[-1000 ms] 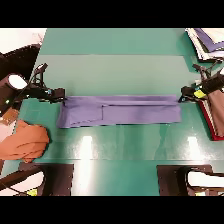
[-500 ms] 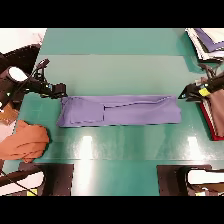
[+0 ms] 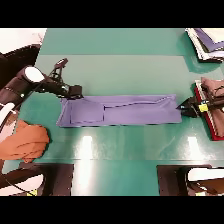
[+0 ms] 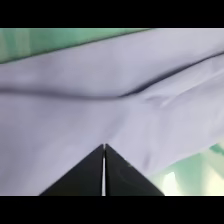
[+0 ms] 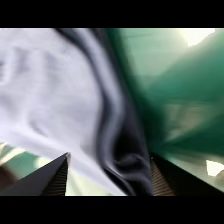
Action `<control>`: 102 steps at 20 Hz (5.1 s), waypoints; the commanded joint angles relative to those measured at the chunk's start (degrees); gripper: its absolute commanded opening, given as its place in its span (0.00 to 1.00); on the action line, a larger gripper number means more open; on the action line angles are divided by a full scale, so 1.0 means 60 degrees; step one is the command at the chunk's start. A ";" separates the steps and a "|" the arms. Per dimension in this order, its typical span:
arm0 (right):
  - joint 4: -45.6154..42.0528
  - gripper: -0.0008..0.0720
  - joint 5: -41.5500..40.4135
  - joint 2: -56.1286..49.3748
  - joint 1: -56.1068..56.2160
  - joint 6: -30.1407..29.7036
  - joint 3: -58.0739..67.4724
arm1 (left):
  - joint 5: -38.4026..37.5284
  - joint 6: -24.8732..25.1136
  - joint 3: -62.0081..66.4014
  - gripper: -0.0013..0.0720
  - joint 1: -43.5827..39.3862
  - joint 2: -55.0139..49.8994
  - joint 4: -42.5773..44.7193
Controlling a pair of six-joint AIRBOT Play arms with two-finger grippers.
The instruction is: Fold the shirts.
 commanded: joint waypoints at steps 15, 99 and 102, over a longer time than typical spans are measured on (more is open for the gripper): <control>0.1712 0.03 0.0328 0.2637 0.3136 0.0382 0.3446 | 0.1683 -0.1188 0.2503 0.05 -0.3676 -0.3821 -0.0601; 0.1610 0.03 -0.4280 0.0499 -0.2736 0.1443 0.5085 | -0.0138 -0.1789 0.2860 0.05 -0.1453 0.2226 0.2634; 0.2171 0.03 -0.4000 0.0495 -0.2801 0.1067 0.5752 | -0.0138 -0.1785 0.2860 0.05 -0.1453 0.2222 0.2634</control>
